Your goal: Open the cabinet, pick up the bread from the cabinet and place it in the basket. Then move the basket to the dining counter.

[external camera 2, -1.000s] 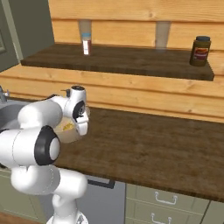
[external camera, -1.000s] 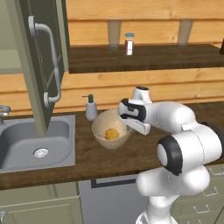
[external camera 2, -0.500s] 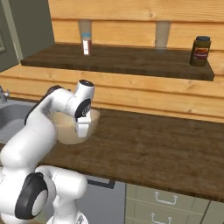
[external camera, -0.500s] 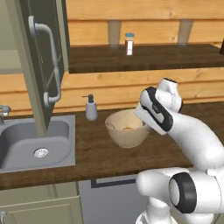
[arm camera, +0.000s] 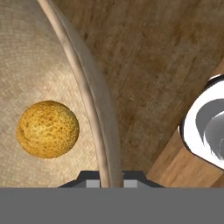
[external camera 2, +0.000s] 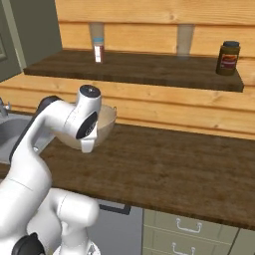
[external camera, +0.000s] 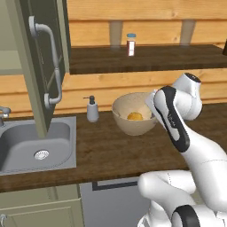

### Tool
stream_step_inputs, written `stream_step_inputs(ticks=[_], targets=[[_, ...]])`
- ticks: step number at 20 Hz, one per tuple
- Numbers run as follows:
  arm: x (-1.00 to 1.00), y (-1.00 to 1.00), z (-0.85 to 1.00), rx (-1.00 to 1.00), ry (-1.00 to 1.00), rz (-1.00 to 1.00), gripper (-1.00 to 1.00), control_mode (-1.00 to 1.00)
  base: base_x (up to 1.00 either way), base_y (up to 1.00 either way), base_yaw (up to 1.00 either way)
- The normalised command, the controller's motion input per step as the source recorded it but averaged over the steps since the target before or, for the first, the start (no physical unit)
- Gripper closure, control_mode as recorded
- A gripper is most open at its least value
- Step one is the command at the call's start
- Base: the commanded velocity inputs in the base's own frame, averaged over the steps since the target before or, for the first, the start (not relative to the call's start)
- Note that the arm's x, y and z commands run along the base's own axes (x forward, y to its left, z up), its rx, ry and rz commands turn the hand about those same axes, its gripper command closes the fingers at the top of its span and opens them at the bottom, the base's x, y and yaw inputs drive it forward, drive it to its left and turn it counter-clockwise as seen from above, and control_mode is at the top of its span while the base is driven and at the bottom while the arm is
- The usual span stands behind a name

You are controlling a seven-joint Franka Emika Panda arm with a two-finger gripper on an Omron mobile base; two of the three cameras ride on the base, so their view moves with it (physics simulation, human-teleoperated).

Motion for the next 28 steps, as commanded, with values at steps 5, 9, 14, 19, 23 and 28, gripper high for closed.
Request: stream_step_inputs(ticks=[5,9,14,19,23,28], targets=[[-0.17,-0.03,0.04,0.01,-0.01,-0.06,1.0,-1.0,0.0,0.0,0.0],[0.0,0.0,0.0,0.0,0.0,0.0,1.0,-1.0,0.0,0.0,0.0],[0.0,0.0,0.0,0.0,0.0,0.0,1.0,-1.0,0.0,0.0,0.0],[-0.34,-0.08,0.0,0.01,-0.02,0.0,1.0,1.0,-0.2,-0.09,0.0],[0.0,0.0,0.0,0.0,0.0,0.0,1.0,1.0,-1.0,-0.56,-0.01],[0.0,0.0,0.0,0.0,0.0,0.0,1.0,1.0,-0.59,-0.28,-0.27]])
